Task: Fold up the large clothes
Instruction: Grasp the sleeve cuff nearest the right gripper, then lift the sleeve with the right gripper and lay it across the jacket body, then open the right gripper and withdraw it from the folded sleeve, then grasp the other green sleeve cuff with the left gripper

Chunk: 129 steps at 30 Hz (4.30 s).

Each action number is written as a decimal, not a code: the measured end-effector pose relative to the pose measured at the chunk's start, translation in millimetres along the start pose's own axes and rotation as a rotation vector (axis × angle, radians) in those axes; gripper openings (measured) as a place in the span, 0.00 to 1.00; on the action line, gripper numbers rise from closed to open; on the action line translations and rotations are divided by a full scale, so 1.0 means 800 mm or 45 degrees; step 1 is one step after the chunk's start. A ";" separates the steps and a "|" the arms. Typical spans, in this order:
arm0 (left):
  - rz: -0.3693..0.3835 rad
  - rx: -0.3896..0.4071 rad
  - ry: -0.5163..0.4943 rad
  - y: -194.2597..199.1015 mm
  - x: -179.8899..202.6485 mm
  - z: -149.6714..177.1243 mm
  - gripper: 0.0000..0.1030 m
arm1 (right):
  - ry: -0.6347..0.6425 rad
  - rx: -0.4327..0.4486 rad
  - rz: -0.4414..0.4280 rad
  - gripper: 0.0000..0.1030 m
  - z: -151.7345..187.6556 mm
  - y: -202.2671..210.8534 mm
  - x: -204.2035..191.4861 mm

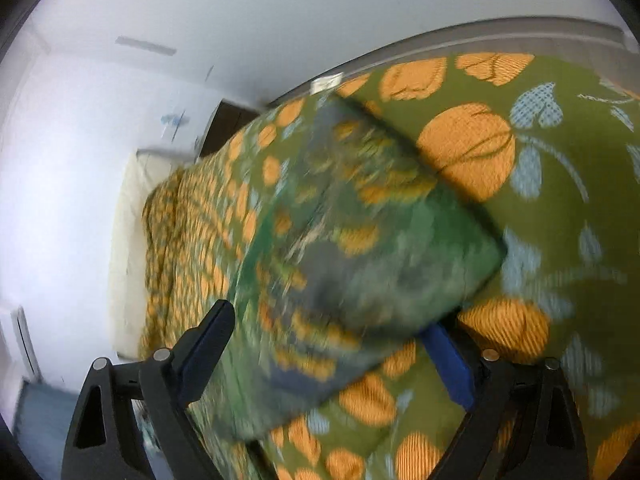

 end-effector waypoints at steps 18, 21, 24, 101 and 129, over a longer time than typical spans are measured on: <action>0.056 -0.016 0.043 -0.014 -0.005 0.003 0.99 | 1.252 0.186 -0.160 0.18 0.183 0.085 -0.398; 0.055 -0.004 0.067 -0.010 -0.015 0.002 0.99 | 1.426 0.072 -0.287 0.18 0.291 0.065 -0.464; 0.042 0.004 0.096 -0.008 -0.029 0.003 0.99 | 1.560 -0.048 -0.338 0.18 0.400 0.026 -0.492; 0.096 -0.270 -0.040 -0.054 0.006 0.056 0.99 | 1.859 -0.171 -0.078 0.79 0.525 0.149 -0.144; 0.048 -0.246 0.730 -0.123 -0.291 -0.052 0.99 | 1.950 -0.160 -0.089 0.79 0.546 0.145 -0.143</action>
Point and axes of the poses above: each gripper's, at about its wrist camera, not at the fingertips, and y roughly against the way its jaws point, x to its right, z to its underside, the point moved 9 cm from there along -y, roughly the way its jaws point, and after that the axes turned 1 degree about -x, right-handed, at the moved point
